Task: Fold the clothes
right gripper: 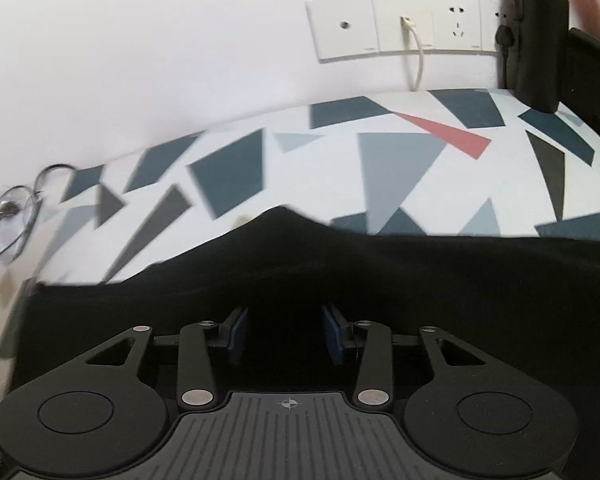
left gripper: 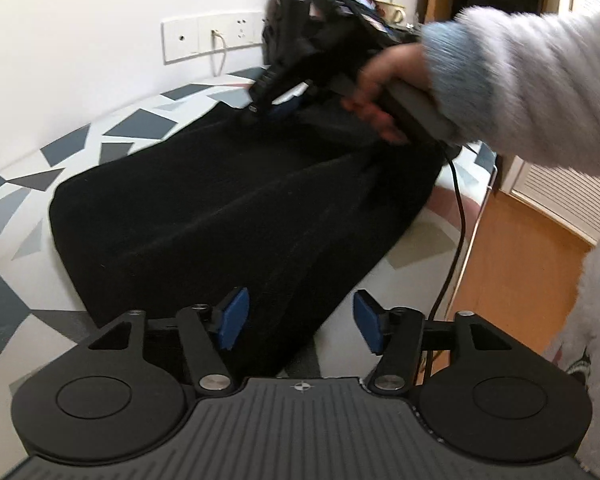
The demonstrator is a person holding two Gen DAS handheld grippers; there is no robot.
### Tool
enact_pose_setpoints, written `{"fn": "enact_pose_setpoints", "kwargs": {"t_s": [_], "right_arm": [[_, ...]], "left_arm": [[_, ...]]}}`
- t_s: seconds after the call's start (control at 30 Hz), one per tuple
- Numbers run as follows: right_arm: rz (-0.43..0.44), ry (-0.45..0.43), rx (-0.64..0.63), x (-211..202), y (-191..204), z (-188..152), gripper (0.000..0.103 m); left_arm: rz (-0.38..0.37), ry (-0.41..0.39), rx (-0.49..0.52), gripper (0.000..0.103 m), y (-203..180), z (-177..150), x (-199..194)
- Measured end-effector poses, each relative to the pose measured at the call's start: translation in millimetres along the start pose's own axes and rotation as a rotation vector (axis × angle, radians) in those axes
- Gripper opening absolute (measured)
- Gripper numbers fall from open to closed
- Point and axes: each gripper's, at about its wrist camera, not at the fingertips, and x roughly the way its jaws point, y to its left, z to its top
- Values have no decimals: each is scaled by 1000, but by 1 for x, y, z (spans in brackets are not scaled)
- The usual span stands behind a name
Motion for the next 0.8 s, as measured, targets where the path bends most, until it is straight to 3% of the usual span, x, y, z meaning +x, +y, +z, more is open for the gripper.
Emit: {"fn": "enact_pose_setpoints", "kwargs": {"t_s": [0.07,0.23,0.3,0.33,0.37,0.43,0.6,0.8], "right_arm": [[-2,8,15,9,-3,4,45],[14,16,4,8,-10,2,46],[30,21,42,2,-15,2,58],[25,8,58,-5,-19,1,72],[20,-5,73,-12,-22,0,86],[18,-72,95,-36,-36,-5,97],[8,-181,244,-100,-91,-28,102],[-152,-324,505,-172,-175,-83,102]], "left_arm": [[-18,11,-14,72,1,1,3],[-26,47,-25,85,-1,13,8],[-9,44,-41,85,-1,21,7],[9,24,-59,86,1,27,4],[23,1,-77,90,3,33,1],[75,-54,-122,100,9,45,-3],[270,-28,-119,102,15,68,26],[365,51,-150,102,10,80,65]]}}
